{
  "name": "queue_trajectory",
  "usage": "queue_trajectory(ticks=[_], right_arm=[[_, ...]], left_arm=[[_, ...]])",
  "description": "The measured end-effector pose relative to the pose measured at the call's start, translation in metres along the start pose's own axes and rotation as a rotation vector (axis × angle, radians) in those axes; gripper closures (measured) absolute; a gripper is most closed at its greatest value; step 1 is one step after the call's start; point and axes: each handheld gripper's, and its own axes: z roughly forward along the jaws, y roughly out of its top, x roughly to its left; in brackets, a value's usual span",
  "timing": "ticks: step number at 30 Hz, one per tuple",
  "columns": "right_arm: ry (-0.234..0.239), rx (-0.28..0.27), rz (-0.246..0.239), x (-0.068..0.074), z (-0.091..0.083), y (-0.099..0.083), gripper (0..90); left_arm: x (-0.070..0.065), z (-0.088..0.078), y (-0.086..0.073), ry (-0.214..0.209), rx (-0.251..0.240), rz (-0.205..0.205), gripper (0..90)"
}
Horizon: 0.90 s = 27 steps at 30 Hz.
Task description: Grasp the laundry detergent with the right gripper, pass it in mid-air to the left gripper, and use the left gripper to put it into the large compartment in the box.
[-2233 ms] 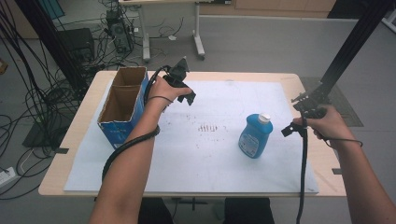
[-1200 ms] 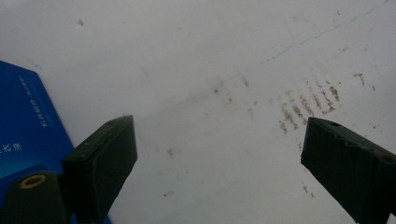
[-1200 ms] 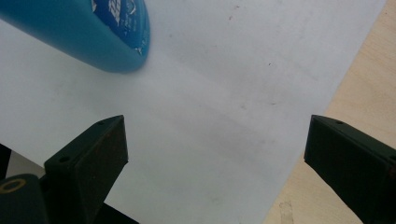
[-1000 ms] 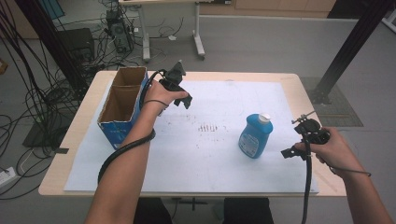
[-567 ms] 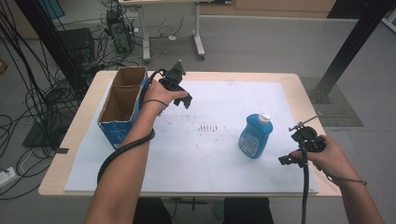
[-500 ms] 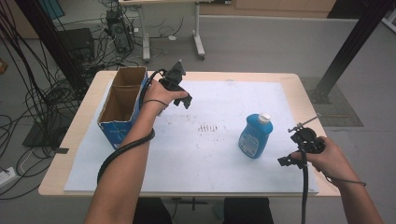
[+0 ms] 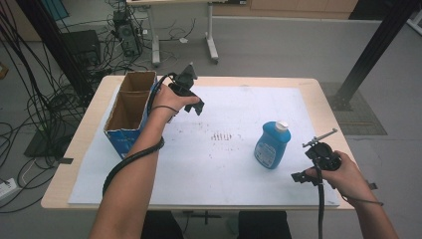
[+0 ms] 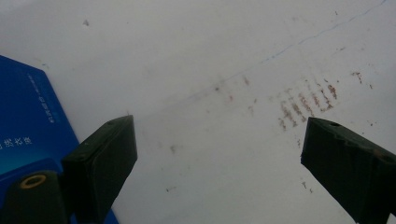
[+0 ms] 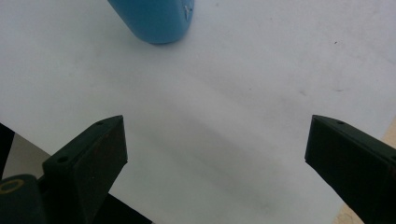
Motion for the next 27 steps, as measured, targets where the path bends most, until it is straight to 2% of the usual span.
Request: queue_trajectory(ticks=[8,19,27], right_arm=[[0.003,-0.019,-0.011,0.004,0.008,-0.007,5.8],[-0.021,-0.070,-0.018,0.008,0.020,-0.014,7.3],[-0.009,-0.113,-0.009,0.006,0.027,-0.017,7.0]], left_arm=[[0.000,0.000,-0.001,-0.001,-0.004,-0.007,10.9],[-0.002,-0.002,-0.002,-0.005,-0.011,-0.004,10.9],[-0.003,-0.001,-0.004,-0.004,-0.012,-0.002,10.9]])
